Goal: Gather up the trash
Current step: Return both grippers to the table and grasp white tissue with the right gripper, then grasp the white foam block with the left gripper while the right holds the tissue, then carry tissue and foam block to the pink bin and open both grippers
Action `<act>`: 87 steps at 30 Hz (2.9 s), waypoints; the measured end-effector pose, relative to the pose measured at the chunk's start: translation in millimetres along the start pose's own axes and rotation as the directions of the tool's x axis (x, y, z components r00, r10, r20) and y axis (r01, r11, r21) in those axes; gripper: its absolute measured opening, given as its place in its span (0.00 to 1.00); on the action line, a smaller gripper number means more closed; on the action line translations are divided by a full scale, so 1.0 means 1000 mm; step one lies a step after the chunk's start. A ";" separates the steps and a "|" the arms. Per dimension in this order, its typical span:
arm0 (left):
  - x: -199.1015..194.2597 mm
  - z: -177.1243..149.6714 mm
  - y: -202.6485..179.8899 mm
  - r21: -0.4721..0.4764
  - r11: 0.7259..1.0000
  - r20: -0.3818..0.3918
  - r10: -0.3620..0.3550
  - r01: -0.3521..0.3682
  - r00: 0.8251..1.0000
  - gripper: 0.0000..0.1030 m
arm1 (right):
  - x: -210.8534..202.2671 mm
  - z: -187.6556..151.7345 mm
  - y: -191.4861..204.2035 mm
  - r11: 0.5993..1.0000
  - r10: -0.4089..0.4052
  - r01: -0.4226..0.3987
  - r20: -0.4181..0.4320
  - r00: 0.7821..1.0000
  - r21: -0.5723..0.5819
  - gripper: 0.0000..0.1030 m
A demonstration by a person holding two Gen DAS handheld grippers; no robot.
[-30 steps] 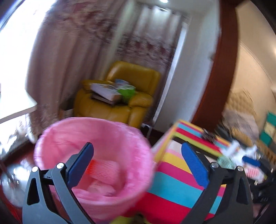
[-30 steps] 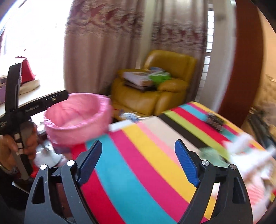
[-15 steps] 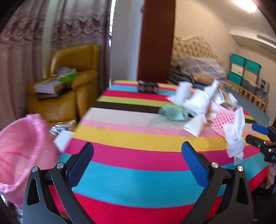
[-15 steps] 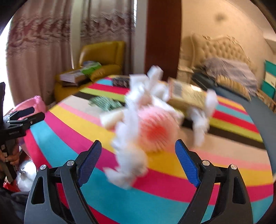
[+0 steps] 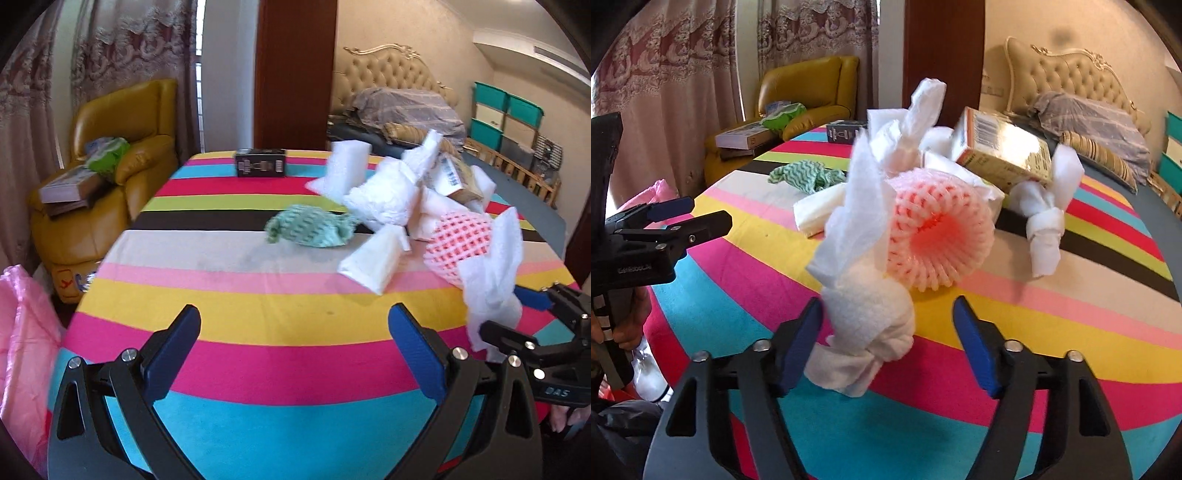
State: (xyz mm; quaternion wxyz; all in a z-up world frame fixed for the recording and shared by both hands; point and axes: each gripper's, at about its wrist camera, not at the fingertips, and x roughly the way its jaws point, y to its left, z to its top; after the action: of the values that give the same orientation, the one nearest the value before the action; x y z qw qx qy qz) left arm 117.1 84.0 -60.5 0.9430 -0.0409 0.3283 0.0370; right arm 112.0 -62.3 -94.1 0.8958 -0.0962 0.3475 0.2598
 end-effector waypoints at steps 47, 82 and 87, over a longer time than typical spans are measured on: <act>-0.022 -0.011 -0.037 0.069 0.992 0.124 -0.112 0.104 0.986 0.48 | -0.065 -0.007 -0.015 0.999 -0.039 0.028 0.278 0.960 0.041 0.34; -0.181 -0.049 0.151 -0.199 0.964 0.284 0.226 -0.174 0.932 0.48 | -0.035 0.084 0.200 0.868 0.404 -0.293 0.229 0.886 -0.400 0.34; -0.202 -0.061 0.191 -0.263 0.935 0.270 0.306 -0.236 0.913 0.48 | -0.022 0.091 0.245 0.821 0.464 -0.346 0.176 0.868 -0.454 0.34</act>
State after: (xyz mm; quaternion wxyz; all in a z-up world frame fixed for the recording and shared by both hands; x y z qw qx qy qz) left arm -97.0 258.7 7.2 0.9572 -0.0950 0.1739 0.2109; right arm 19.8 168.8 -10.3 0.8187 -0.1663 0.1683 0.5233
